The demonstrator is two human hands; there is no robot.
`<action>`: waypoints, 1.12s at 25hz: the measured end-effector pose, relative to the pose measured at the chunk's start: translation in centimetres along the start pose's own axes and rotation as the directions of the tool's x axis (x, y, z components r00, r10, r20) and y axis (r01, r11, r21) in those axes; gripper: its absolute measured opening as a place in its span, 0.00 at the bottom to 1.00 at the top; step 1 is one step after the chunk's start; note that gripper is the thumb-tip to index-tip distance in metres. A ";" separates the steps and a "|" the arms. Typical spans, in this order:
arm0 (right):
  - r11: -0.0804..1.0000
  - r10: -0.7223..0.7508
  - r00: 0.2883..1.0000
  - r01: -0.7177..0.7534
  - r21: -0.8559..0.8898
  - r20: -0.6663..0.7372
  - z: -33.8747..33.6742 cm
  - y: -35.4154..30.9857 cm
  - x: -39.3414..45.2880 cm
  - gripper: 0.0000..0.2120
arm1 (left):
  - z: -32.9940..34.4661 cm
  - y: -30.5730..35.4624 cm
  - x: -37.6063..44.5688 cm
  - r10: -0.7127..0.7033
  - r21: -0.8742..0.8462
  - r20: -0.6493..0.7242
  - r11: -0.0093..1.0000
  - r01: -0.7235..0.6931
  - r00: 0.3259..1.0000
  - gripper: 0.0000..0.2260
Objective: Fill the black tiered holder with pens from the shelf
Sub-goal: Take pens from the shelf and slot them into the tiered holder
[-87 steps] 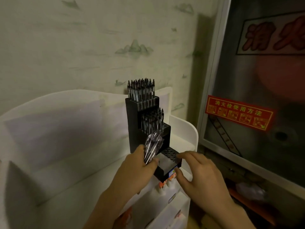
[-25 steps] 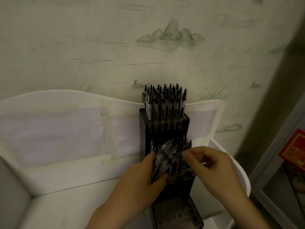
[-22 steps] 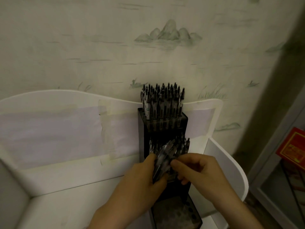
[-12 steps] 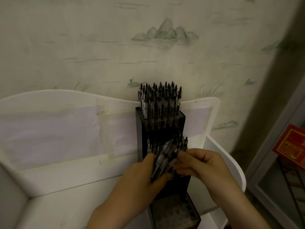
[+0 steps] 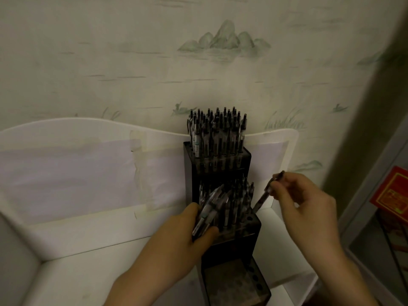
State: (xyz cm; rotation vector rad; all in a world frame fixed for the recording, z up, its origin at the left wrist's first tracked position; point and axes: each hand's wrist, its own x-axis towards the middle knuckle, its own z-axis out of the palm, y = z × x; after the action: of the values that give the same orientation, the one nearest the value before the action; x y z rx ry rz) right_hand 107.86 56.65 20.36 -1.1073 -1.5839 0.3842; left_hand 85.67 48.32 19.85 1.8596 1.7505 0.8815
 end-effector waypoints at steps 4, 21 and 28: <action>0.996 -0.043 0.998 0.047 -0.081 0.050 1.0 0.9 -0.2 0.05 | -0.1 -0.3 0.2 0.006 0.002 -0.003 1.000 -0.006 1.000 0.09; 0.987 0.052 0.981 -0.021 -0.162 0.185 2.2 3.0 -1.7 0.10 | 0.3 -1.2 -0.2 0.007 0.053 -0.009 0.999 -0.006 1.000 0.08; 0.973 0.184 0.953 -0.211 0.091 0.243 2.0 1.0 -4.3 0.05 | 1.0 -2.0 -1.5 -0.004 0.050 0.022 0.999 0.003 1.000 0.06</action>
State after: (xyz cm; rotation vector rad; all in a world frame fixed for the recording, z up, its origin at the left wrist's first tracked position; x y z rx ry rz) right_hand 106.29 54.32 16.36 -1.1667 -1.6345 0.7556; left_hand 84.95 47.16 17.52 1.8903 1.7777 0.8201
